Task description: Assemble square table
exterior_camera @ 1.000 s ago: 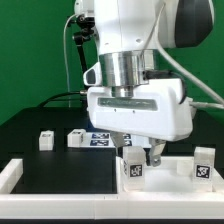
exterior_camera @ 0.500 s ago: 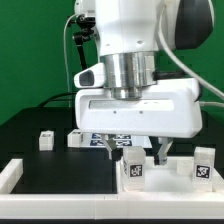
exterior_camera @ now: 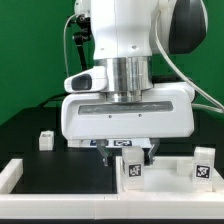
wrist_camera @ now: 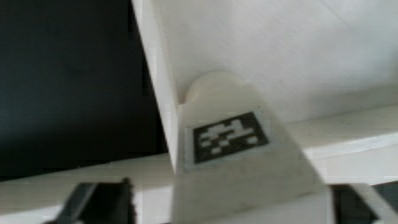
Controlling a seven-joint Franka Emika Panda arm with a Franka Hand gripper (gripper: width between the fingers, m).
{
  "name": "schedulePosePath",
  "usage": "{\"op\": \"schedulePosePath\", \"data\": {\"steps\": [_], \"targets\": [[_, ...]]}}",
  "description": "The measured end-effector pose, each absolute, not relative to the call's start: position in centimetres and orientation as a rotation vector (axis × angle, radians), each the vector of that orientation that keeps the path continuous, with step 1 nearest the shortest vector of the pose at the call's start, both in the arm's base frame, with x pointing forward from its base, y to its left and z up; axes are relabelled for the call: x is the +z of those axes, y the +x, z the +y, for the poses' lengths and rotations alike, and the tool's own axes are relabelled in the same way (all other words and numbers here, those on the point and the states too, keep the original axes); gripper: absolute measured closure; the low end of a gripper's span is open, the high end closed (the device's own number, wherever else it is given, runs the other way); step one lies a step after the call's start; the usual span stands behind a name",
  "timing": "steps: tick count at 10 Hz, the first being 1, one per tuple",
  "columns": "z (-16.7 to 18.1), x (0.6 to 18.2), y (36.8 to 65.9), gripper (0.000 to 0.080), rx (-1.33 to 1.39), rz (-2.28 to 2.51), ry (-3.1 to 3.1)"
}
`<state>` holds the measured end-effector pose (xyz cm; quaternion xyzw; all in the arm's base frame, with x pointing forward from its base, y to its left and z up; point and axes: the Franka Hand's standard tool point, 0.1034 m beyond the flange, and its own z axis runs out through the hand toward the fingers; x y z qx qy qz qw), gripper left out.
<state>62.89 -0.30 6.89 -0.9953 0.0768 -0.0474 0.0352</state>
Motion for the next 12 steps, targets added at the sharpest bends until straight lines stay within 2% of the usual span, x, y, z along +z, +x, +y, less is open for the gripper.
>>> {"op": "schedulePosePath", "data": {"steps": [1, 4, 6, 8, 11, 12], "targets": [[-0.17, 6.88, 62.89, 0.0511, -0.14, 0.386, -3.034], [-0.02, 6.85, 62.88, 0.0511, -0.125, 0.709, -2.965], [0.06, 6.95, 62.73, 0.0511, -0.065, 1.299, -2.759], [0.14, 6.73, 62.72, 0.0509, 0.103, 1.908, -2.299], [-0.02, 6.69, 62.66, 0.0509, 0.16, 2.185, -1.98], [-0.03, 6.62, 62.63, 0.0439, 0.163, 2.208, -1.957]]}}
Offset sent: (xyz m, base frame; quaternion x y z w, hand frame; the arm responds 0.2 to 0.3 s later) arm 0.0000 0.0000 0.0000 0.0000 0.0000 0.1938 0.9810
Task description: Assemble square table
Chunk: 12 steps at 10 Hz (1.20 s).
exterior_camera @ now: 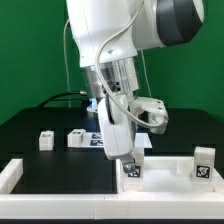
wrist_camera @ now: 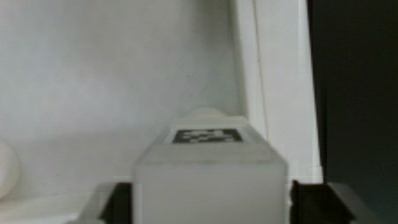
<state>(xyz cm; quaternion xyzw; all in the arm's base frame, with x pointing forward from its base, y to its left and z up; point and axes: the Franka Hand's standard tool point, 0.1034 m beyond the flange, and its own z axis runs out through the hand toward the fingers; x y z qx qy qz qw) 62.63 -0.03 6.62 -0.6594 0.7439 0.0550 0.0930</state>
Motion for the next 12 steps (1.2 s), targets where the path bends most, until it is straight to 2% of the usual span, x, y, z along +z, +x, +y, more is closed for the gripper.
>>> {"op": "schedulePosePath", "data": {"steps": [1, 2, 3, 4, 7, 8, 10, 11, 12], "targets": [[0.0, 6.6, 62.6, 0.0304, 0.164, 2.208, -1.958], [0.0, 6.6, 62.6, 0.0304, 0.145, 2.136, -2.039], [0.4, 6.6, 62.7, 0.0184, 0.065, 1.912, -2.256], [0.7, 6.4, 62.5, 0.016, 0.003, 1.666, -2.439], [0.6, 6.2, 62.3, 0.0152, -0.011, 1.462, -2.569], [0.6, 6.2, 62.4, 0.0151, -0.035, 1.298, -2.67], [1.2, 6.2, 62.5, 0.0151, -0.111, 0.659, -2.956], [1.3, 6.2, 62.5, 0.0151, -0.119, 0.593, -2.969], [1.2, 6.1, 62.5, 0.0273, -0.114, 0.646, -2.956]]}}
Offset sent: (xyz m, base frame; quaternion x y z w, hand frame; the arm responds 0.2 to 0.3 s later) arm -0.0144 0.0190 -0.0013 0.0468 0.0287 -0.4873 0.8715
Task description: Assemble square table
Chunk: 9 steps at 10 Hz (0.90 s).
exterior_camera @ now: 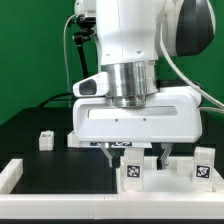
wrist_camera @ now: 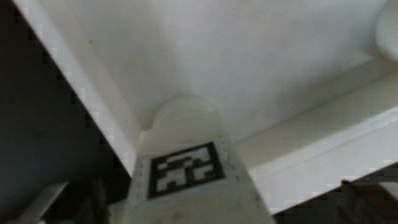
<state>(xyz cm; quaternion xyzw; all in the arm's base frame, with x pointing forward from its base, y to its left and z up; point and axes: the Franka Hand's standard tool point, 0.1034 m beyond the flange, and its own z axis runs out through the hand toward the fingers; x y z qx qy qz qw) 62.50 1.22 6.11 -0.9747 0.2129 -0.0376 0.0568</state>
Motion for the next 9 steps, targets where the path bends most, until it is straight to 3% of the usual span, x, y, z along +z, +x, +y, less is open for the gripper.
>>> {"op": "schedulePosePath", "data": {"steps": [1, 2, 3, 6, 9], "targets": [[1.21, 6.07, 62.48, 0.0411, -0.112, 0.658, -2.954], [1.02, 6.03, 62.42, 0.0411, -0.11, 0.68, -2.951], [0.63, 5.94, 62.28, 0.0514, -0.099, 0.809, -2.919], [0.62, 5.95, 62.31, 0.0514, -0.069, 1.181, -2.782], [0.58, 5.98, 62.82, 0.0514, 0.158, 1.865, -2.375]]}}
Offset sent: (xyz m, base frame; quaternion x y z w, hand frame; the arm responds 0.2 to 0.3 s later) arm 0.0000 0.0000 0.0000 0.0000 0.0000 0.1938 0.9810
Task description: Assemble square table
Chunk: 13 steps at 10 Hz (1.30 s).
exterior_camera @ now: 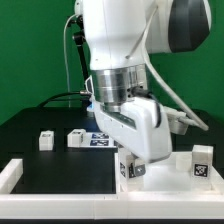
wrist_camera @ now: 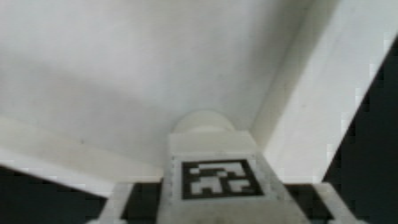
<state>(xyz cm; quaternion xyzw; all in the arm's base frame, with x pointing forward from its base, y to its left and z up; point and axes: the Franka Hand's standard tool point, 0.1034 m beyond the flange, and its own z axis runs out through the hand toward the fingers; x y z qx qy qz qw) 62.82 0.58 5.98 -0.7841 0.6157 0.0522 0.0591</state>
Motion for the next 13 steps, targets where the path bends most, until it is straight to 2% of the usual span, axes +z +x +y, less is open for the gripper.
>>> {"op": "schedulePosePath", "data": {"steps": [2, 5, 6, 7, 8, 9, 11, 13], "targets": [[1.0, 5.9, 63.1, 0.0514, 0.255, 2.272, -1.966], [1.1, 5.8, 62.9, 0.0514, 0.246, 2.46, -1.788], [1.1, 5.7, 62.9, 0.0423, 0.254, 2.481, -1.76], [1.2, 5.7, 62.8, 0.0423, 0.255, 2.484, -1.758], [1.2, 5.7, 62.8, 0.0248, 0.254, 2.482, -1.76], [1.3, 5.8, 62.8, 0.017, 0.257, 2.475, -1.771], [1.8, 7.1, 62.8, 0.0156, 0.254, 2.449, -1.784], [3.3, 9.8, 61.7, 0.0151, 0.276, 2.422, -1.793]]}}
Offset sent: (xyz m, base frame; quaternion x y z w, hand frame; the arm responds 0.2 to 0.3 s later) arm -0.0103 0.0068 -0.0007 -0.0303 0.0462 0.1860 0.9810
